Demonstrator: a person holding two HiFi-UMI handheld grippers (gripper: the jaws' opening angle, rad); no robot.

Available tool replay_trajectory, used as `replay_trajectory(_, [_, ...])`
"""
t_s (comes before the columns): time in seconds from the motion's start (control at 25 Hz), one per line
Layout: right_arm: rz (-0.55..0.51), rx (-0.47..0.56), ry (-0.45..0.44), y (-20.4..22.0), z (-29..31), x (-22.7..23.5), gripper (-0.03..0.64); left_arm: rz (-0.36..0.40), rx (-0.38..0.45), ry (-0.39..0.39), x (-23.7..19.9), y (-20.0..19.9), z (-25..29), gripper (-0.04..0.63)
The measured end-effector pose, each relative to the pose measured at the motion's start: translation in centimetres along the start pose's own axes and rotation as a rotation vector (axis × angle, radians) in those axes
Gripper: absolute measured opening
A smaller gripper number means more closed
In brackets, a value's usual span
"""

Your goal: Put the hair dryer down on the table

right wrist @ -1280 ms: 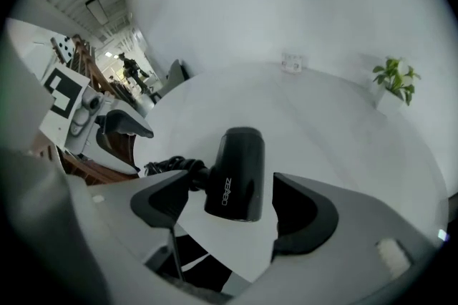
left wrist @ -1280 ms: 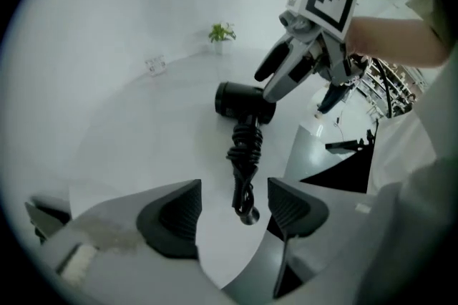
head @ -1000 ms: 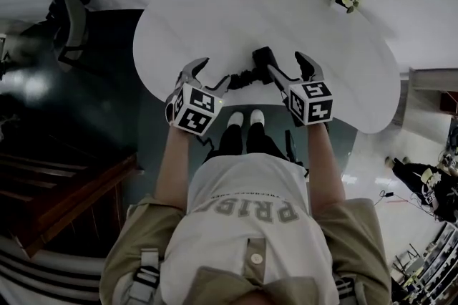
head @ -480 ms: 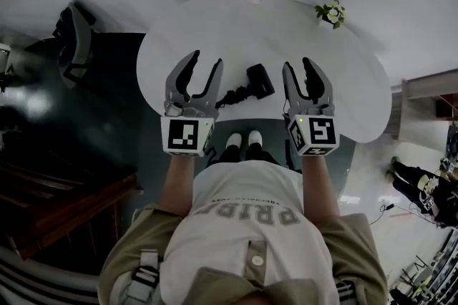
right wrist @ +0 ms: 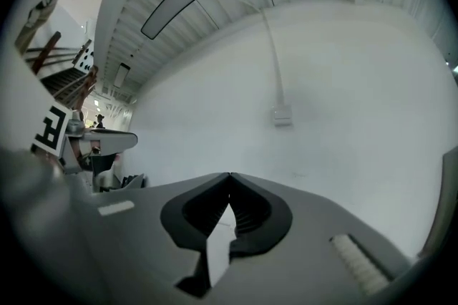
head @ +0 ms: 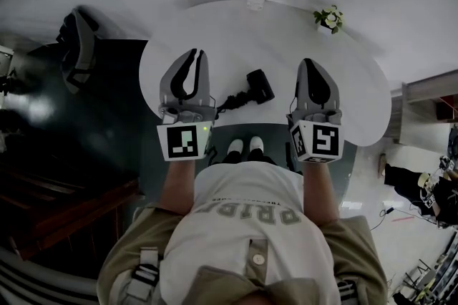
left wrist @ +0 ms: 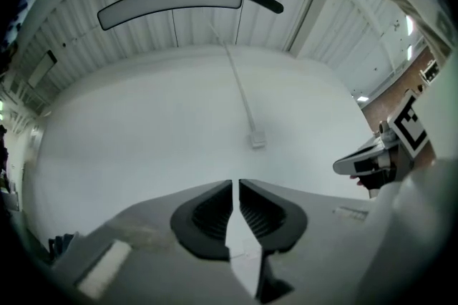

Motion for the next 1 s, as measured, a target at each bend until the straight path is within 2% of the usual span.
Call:
replay_trajectory(0.08, [-0.015,0.011,0.007,-0.3,-0.1,-0.1,0.005,0.003,0.023,-0.021,-0.2,-0.3,-0.3,0.006])
replay_trajectory(0.52, [-0.027,0.045,-0.008,-1.5,0.4,-0.7,0.005,-0.006,0.055,-0.039,-1.2,-0.3,-0.5,0.006])
replay_trajectory(1.0, [-0.017,0.043,-0.021,-1.5,0.7,-0.7,0.005,-0.011,0.023,-0.032,-0.8,0.6,-0.5,0.006])
Point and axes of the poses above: the fingertips, and each gripper's own axes: z forward along the fingers, x to its right, y out of its underside, the point moved 3 cm from there along -z, backward along the fingers, and after that the axes turned 15 degrees about z, right-handed, at the moved point
